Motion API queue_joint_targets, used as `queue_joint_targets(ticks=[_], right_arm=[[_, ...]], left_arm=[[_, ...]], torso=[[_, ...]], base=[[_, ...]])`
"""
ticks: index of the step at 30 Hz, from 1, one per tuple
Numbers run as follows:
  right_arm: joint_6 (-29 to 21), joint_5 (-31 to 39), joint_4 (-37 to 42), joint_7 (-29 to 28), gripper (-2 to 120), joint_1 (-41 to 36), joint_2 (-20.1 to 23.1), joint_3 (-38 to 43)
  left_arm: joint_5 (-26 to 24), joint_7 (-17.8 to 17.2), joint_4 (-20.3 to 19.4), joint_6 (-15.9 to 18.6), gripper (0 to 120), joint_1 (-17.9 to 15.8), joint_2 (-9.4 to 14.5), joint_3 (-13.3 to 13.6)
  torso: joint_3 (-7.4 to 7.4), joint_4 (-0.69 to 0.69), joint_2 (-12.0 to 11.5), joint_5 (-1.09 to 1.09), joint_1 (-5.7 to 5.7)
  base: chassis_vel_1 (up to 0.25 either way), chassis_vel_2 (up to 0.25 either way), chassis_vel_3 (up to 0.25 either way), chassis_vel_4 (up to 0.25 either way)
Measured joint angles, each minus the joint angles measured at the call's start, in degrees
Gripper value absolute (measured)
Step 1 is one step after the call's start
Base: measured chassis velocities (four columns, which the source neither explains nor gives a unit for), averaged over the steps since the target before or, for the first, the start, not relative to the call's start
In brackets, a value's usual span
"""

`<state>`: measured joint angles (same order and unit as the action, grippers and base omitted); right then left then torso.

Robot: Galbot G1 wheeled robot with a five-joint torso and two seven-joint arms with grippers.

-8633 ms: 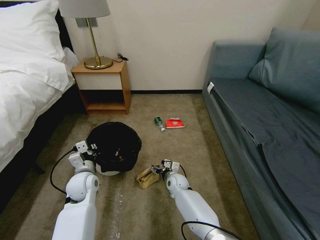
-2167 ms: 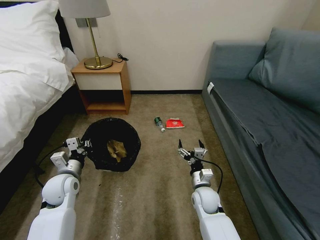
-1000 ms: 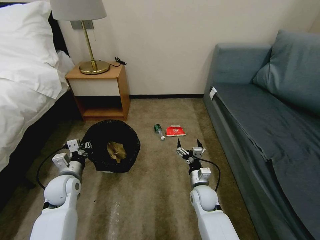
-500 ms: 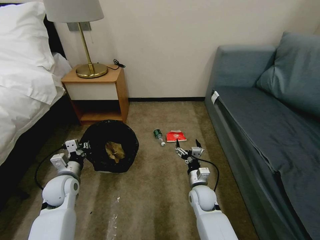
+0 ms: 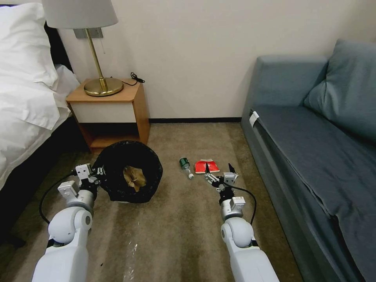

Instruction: Pick up the trash bin, then pick up the garbage on the floor and place it into the trash bin.

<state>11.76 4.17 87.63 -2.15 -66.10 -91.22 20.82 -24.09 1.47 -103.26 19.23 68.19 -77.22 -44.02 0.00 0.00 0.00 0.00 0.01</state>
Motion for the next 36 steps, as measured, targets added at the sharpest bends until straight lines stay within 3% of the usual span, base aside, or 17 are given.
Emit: queue_joint_targets(ticks=[36], right_arm=[[0.2,-1.5,-3.2,0.8,100,1.2,-0.1,-1.9]], left_arm=[[0.9,0.7,1.6,-0.5,4,0.4,-0.1,-0.7]], torso=[[0.0,0.0,0.0,0.0,0.0]], base=[[-0.094,0.087,0.085,-0.087]])
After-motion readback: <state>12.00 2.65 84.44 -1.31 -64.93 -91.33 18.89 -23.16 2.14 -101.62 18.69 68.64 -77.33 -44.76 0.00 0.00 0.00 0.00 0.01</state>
